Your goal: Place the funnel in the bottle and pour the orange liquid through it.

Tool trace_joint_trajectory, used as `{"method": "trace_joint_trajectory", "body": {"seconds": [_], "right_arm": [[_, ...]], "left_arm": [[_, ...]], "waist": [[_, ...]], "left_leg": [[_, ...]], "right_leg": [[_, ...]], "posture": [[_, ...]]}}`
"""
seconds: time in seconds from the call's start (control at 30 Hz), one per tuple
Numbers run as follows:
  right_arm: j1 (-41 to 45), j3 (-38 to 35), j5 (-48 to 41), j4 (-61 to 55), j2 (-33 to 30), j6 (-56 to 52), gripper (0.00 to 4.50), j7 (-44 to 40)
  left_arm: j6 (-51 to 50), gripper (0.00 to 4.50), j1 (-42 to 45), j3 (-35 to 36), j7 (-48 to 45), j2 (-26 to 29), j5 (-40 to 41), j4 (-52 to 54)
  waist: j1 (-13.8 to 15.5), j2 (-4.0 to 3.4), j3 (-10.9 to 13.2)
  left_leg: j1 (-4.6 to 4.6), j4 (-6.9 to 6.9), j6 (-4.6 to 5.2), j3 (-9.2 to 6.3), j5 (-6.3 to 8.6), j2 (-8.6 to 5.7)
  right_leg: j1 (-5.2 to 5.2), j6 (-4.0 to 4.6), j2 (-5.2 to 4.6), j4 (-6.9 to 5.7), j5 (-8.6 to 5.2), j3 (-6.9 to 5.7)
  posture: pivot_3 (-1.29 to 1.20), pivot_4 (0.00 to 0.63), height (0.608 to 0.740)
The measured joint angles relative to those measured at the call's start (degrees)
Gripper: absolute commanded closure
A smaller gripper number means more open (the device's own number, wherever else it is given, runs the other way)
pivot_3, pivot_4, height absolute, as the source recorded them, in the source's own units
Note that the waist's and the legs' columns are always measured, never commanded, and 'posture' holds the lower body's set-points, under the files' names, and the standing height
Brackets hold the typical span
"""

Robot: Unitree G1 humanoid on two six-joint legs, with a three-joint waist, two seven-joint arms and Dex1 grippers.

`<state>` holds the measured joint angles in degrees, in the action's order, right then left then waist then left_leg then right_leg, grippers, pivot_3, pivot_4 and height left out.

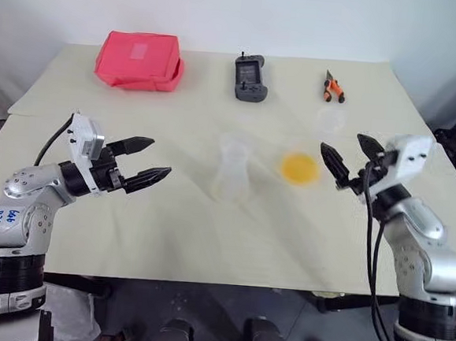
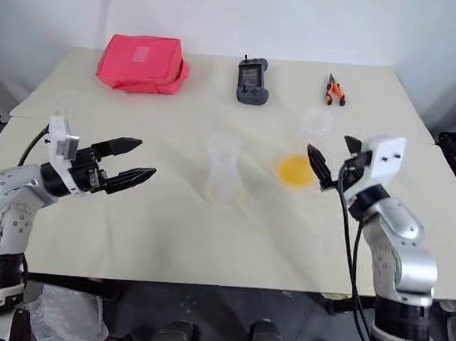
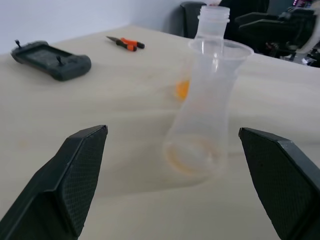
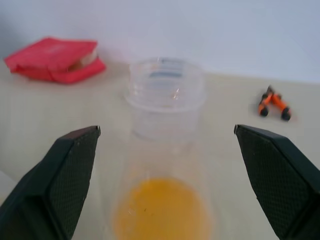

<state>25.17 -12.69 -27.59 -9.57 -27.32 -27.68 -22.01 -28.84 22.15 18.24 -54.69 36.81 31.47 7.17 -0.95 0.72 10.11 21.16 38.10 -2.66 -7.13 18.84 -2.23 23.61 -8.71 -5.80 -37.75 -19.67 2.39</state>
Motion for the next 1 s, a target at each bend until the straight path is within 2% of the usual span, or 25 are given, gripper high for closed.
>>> {"method": "trace_joint_trajectory", "body": {"seconds": [0.33,0.63,0.73,0.87,1.0], "right_arm": [[10.32,1.42,1.78,11.68,1.54,-2.05,0.00,-0.31],[15.88,3.46,4.64,23.06,4.74,3.14,0.00,-3.12],[17.37,3.46,4.86,24.85,5.41,5.14,0.63,-4.48],[18.19,3.24,4.68,25.45,6.17,7.22,1.88,-6.21],[18.15,3.41,4.74,25.44,7.02,7.70,1.97,-7.32]], "left_arm": [[-0.82,0.03,-2.41,-1.08,2.65,-0.59,2.17,2.75],[-0.82,0.03,-3.00,-2.12,4.46,-1.71,3.15,4.60],[-0.82,0.00,-3.41,-2.46,4.98,-1.79,3.42,6.07],[-0.82,0.00,-4.73,-2.55,5.68,-1.92,4.05,6.69],[-0.82,0.00,-5.28,-3.10,6.37,-1.96,4.24,8.12]], "waist": [[-0.85,0.00,0.00],[-0.87,-0.01,0.00],[-0.88,-0.01,0.00],[-0.96,-0.01,0.00],[-1.07,-0.03,0.01]], "left_leg": [[0.02,-0.09,0.00,0.06,0.00,-0.04],[0.03,-0.09,0.00,0.08,0.00,-0.03],[0.04,-0.10,0.00,0.07,0.00,-0.01],[0.04,-0.11,0.00,0.08,0.00,-0.01],[0.04,-0.13,0.00,0.08,0.01,0.00]], "right_leg": [[0.08,0.00,0.04,0.03,0.00,0.00],[0.09,0.00,0.02,0.05,0.00,0.01],[0.09,0.00,0.02,0.08,0.00,0.00],[0.09,0.00,0.03,0.09,0.00,0.00],[0.10,0.00,0.03,0.09,0.00,0.00]], "posture": [[0.00,0.150,0.740],[0.00,0.150,0.740],[0.00,0.150,0.740],[0.00,0.150,0.740],[0.00,0.150,0.740]]}}
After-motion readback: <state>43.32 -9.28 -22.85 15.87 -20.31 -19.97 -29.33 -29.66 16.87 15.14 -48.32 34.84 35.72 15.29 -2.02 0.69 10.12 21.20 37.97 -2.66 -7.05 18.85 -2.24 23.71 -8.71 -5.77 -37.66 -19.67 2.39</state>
